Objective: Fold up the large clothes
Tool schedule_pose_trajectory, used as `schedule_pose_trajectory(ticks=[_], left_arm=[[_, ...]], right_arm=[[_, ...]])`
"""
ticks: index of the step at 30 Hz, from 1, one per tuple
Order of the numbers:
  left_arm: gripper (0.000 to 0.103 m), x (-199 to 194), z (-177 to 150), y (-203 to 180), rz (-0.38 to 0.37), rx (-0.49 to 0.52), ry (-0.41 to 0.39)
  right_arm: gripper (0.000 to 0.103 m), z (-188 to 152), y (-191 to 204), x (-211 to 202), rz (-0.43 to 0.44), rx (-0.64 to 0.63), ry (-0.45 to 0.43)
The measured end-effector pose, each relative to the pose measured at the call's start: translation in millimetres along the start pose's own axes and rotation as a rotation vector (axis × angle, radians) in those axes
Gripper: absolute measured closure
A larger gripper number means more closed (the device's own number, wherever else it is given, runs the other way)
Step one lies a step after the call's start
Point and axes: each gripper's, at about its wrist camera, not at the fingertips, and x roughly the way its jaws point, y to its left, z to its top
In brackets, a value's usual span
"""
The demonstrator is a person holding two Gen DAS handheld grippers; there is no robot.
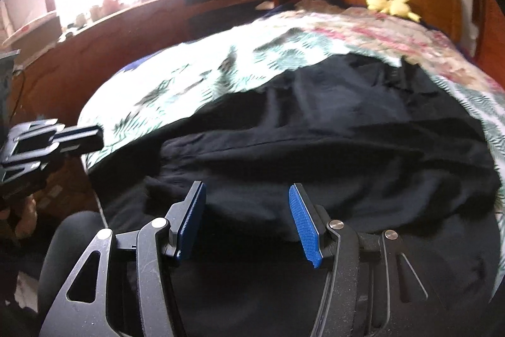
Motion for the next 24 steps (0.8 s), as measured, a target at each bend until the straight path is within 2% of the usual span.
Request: schedule_pose_trajectory(ticks=[4,8,11,19,24], left_arm=[[0.094,8,-7,9,-0.009,-0.015,0.027],[0.093,21,-17,12,0.0,-0.01,0.07],[0.092,28,-21,14,0.01,-0.01,0.096],[0.086,39,-29,16,0.046,-0.02,0.131],[0.081,43,-29,19,0.055,-0.041,0.144]], right_arm=[[0.046,-13,16,20,0.005,-0.019,0.07],[0.046,-26,25,21,-0.03,-0.039,0.061],[0.046,-28,22,17,-0.025,-0.015,0.056],[0.046,-34,5,-23,-0.049,0.036,0.015],[0.046,-51,-20,-59,-0.143,0.059,-0.013]])
